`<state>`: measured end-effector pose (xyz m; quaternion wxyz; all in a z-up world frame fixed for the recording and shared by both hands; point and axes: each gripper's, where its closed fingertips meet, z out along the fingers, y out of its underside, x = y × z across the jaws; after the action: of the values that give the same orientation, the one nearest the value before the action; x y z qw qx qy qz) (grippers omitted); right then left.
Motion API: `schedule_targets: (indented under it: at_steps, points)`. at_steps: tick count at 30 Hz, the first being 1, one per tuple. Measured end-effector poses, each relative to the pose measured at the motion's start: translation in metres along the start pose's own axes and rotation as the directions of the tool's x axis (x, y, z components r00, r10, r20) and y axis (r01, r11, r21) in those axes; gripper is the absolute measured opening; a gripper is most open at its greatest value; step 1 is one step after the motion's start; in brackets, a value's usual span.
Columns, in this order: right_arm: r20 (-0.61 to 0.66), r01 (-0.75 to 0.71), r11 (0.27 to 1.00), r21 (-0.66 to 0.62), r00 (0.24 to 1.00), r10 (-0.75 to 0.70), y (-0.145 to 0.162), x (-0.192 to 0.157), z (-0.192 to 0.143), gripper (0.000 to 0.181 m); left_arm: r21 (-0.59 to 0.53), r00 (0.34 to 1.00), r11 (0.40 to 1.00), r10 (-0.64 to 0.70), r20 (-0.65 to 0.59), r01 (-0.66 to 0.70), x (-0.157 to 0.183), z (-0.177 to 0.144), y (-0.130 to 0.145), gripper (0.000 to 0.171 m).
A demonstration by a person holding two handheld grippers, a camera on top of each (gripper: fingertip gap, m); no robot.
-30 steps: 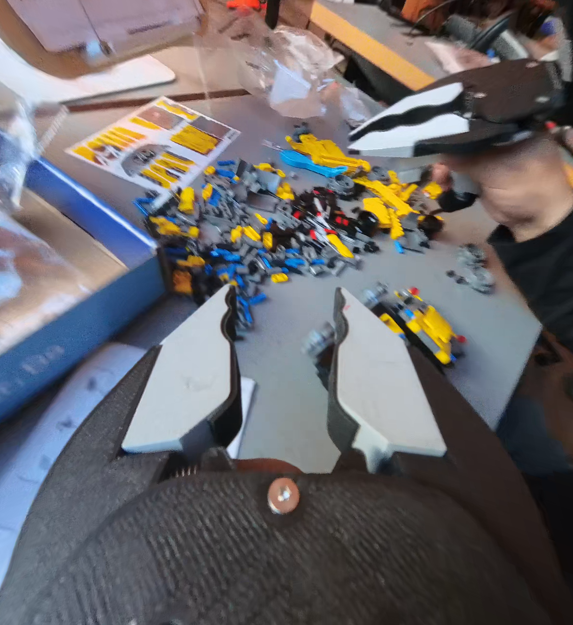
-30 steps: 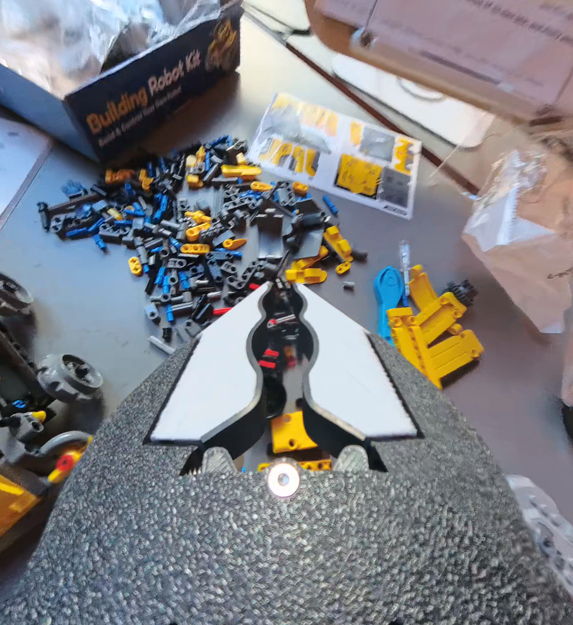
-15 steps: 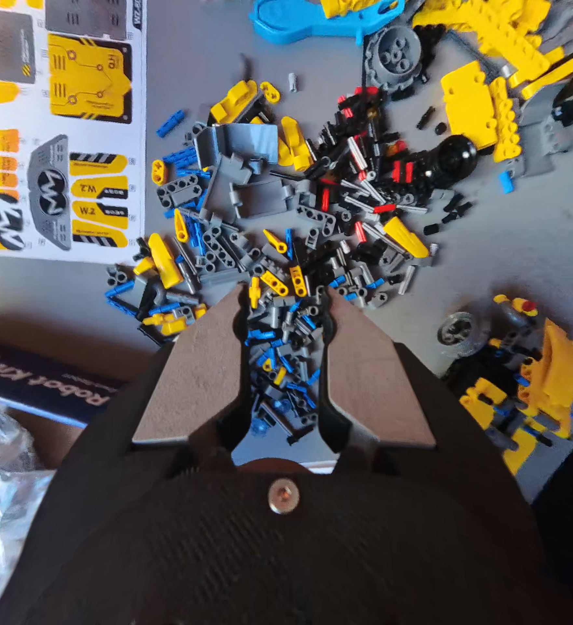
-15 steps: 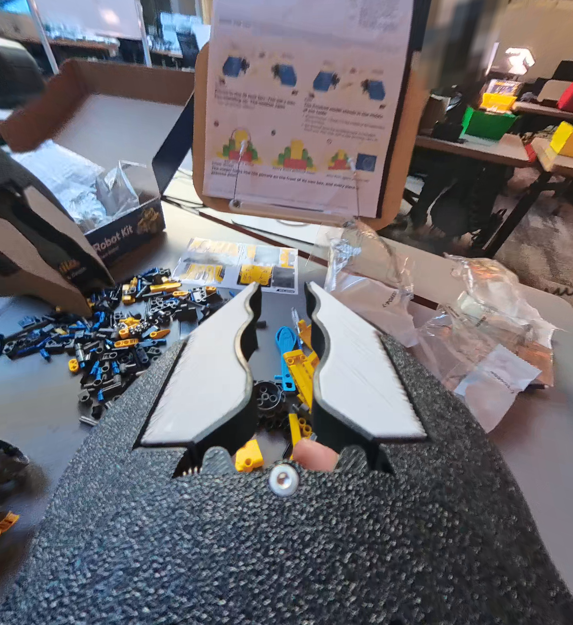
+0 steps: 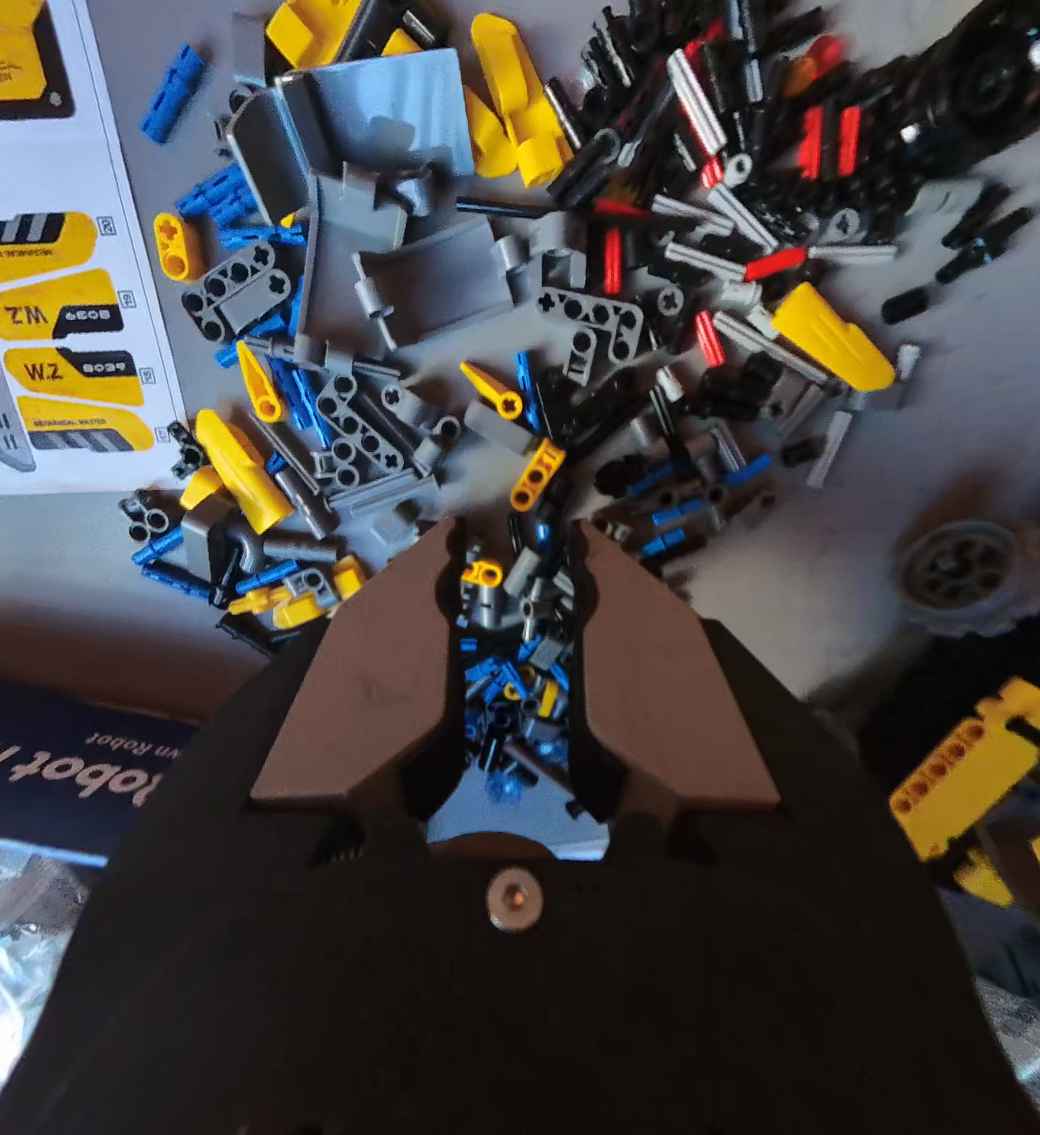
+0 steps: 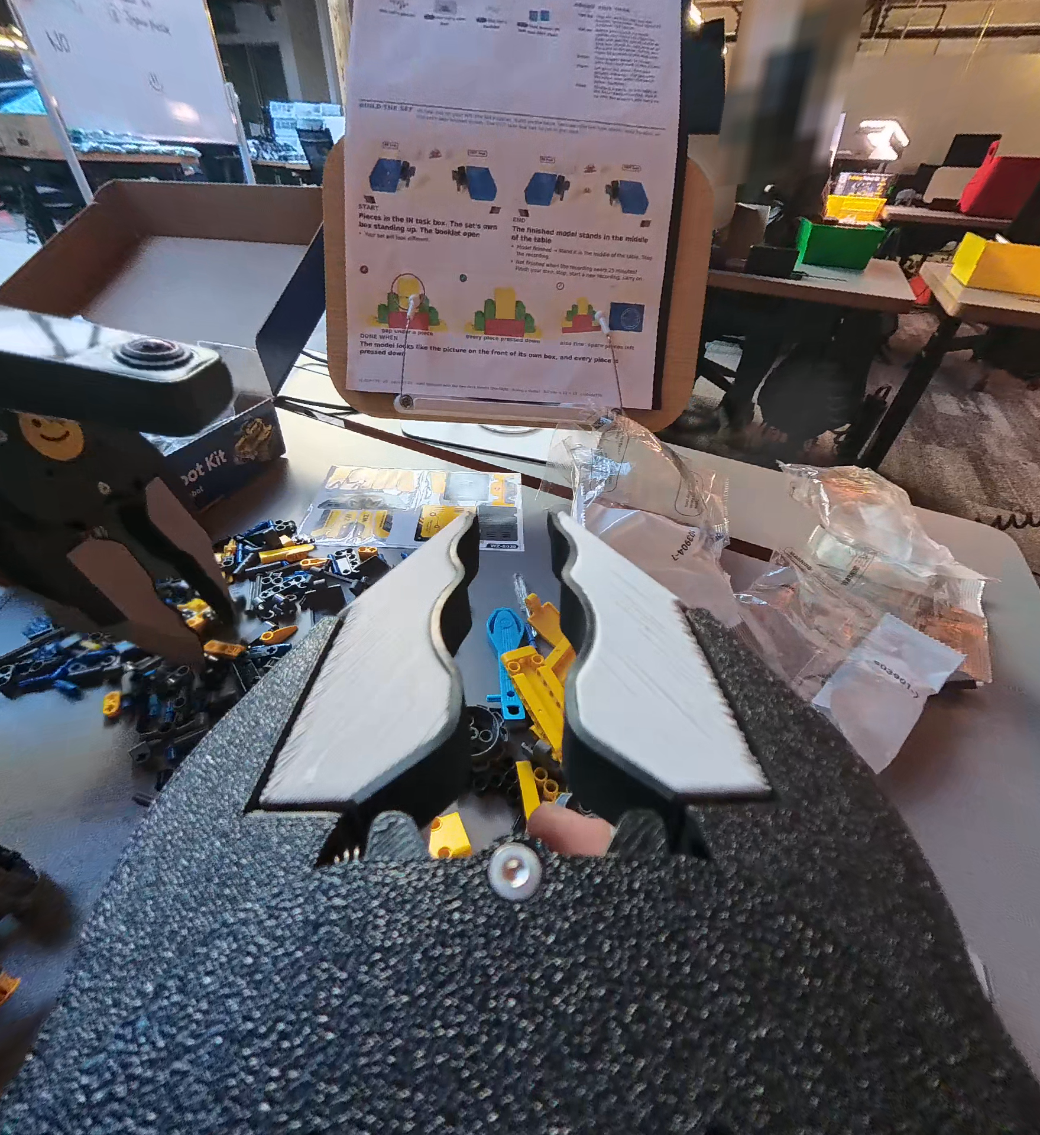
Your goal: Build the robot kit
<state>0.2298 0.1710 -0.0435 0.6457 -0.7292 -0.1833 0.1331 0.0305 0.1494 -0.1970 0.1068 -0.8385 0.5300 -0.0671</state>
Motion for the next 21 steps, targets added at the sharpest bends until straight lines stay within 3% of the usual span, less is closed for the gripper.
schedule_targets:
  at_steps: [6,10,16,21]
  points:
    - [-0.015,-0.019,1.000,0.005,1.000,0.019,0.001,0.003,0.001,0.023,-0.026,0.995,0.999,-0.036,0.094,0.039,-0.028,-0.039,0.034,0.037]
    - [-0.047,-0.020,0.999,0.027,0.999,0.021,-0.002,0.009,-0.002,0.022,-0.049,0.984,0.996,-0.072,0.164,0.080,-0.040,-0.049,0.047,0.037]
    - [-0.065,-0.050,0.999,0.001,0.997,0.050,0.006,0.012,-0.004,0.031,-0.111,0.980,0.989,-0.071,0.187,0.093,-0.041,-0.023,0.041,0.039]
    - [-0.075,-0.079,0.997,-0.013,0.994,0.078,0.011,0.018,-0.007,0.052,-0.001,0.965,0.990,-0.134,0.227,0.138,-0.053,-0.035,0.025,0.041]
